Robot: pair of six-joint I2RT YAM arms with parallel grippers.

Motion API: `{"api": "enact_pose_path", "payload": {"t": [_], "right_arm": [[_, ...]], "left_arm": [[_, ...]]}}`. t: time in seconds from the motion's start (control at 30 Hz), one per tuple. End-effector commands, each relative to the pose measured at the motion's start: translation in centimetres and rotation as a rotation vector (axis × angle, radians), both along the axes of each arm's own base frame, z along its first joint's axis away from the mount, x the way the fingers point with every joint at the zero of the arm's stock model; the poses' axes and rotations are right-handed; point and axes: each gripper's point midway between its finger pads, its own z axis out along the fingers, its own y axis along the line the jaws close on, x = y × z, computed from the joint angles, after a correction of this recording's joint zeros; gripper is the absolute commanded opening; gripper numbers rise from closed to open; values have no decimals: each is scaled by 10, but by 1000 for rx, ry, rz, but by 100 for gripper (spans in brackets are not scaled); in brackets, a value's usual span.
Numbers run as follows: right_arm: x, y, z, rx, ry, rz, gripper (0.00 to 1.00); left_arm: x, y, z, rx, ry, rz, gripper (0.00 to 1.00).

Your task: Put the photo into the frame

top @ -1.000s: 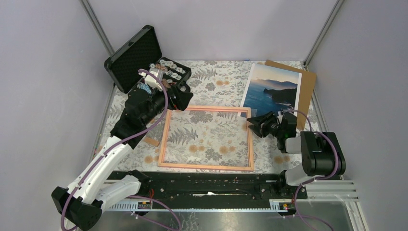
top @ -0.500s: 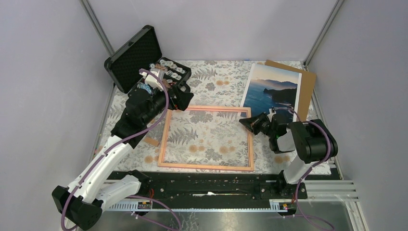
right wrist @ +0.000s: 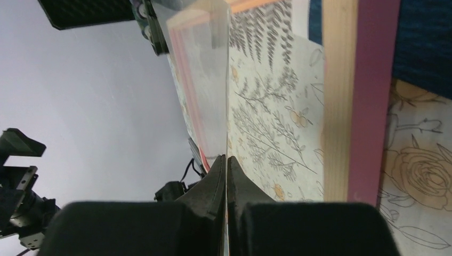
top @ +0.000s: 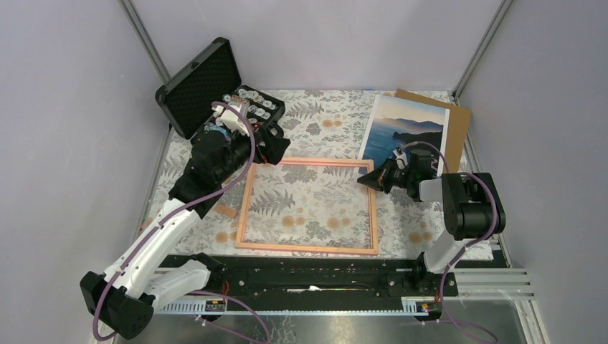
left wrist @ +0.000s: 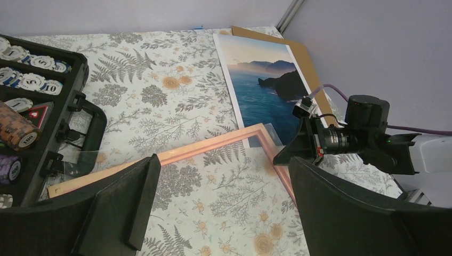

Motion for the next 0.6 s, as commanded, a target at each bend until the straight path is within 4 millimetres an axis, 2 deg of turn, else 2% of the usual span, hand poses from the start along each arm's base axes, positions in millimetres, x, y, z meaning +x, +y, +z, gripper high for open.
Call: {"api": "enact_pose_path", "payload": {"t": [0.0, 0.13, 0.33, 0.57], "right_arm": [[-25, 11, -2, 52, 44, 158, 0], [-30, 6, 3, 59, 33, 161, 0], [-20, -26, 11, 74, 14, 63, 0], [-20, -27, 5, 82, 41, 83, 0]], "left_arm": [[3, -4, 13, -32, -44, -15, 99], [4, -5, 11, -29, -39, -14, 99], [4, -6, 10, -30, -36, -20, 99], [4, -6, 10, -30, -36, -21, 99]]}}
